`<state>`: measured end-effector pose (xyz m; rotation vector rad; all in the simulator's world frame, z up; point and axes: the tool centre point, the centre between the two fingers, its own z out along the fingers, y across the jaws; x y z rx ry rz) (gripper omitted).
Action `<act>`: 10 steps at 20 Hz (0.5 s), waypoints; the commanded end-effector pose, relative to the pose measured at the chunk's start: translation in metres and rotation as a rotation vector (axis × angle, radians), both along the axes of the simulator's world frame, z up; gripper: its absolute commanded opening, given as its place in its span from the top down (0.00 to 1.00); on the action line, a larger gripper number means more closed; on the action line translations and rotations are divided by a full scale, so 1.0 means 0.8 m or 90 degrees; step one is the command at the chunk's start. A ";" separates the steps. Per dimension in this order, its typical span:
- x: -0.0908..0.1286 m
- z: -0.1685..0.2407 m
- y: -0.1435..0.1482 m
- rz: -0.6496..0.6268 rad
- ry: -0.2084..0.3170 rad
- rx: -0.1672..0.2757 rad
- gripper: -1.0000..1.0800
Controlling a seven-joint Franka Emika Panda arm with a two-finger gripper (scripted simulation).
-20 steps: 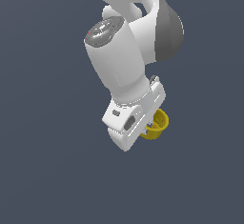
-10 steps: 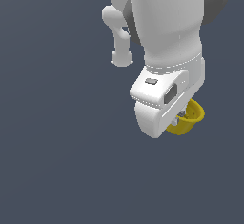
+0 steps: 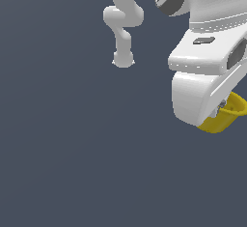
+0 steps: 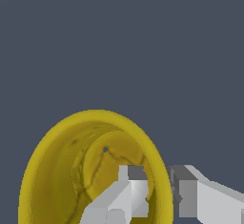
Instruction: Pick up the object and move it to a goal position.
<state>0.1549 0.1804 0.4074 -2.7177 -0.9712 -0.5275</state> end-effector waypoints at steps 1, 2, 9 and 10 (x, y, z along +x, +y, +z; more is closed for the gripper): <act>0.003 0.015 0.008 -0.010 -0.006 -0.001 1.00; 0.005 0.019 0.011 -0.013 -0.007 -0.002 1.00; 0.010 0.036 0.023 -0.024 -0.011 -0.004 1.00; 0.010 0.037 0.024 -0.025 -0.012 -0.004 1.00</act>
